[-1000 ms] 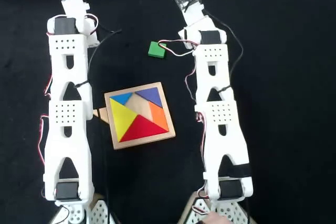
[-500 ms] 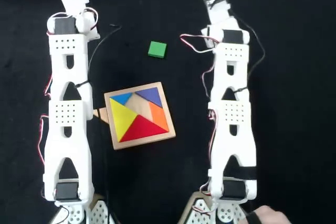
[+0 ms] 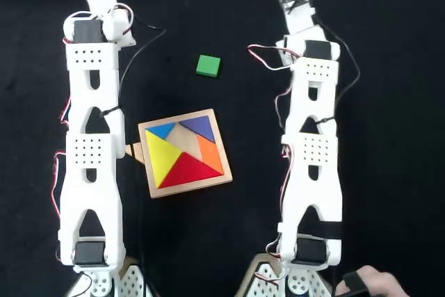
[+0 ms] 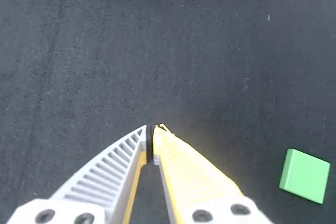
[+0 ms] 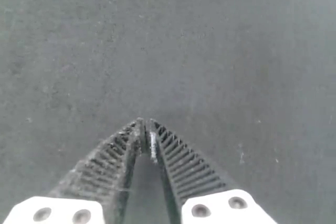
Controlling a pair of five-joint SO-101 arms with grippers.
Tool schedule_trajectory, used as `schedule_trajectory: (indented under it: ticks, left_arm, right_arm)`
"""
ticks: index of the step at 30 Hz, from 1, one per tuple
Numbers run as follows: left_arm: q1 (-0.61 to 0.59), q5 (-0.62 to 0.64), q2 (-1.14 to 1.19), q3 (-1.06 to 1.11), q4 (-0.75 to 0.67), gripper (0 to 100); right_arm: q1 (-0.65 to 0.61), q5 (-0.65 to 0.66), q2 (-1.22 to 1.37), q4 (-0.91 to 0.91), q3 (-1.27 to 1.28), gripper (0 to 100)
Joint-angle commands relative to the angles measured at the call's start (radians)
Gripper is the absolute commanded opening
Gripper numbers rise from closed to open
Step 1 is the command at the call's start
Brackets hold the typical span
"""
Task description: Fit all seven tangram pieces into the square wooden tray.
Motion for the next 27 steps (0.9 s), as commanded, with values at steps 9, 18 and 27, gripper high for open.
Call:
schedule_trajectory:
  ticks: [9, 18, 27]
  left_arm:
    - [0.024, 0.005, -0.110, -0.039, 0.011, 3]
    - [0.047, 0.014, -0.104, -0.038, -0.023, 3]
    - [0.199, 0.012, -0.028, -0.051, 0.005, 3]
  right_arm:
    - [-0.015, -0.002, -0.079, -0.005, -0.051, 1.1]
    - [-0.029, -0.002, -0.076, 0.014, -0.044, 1.1]
    - [-0.012, 0.000, 0.001, -0.066, -0.058, 1.1]
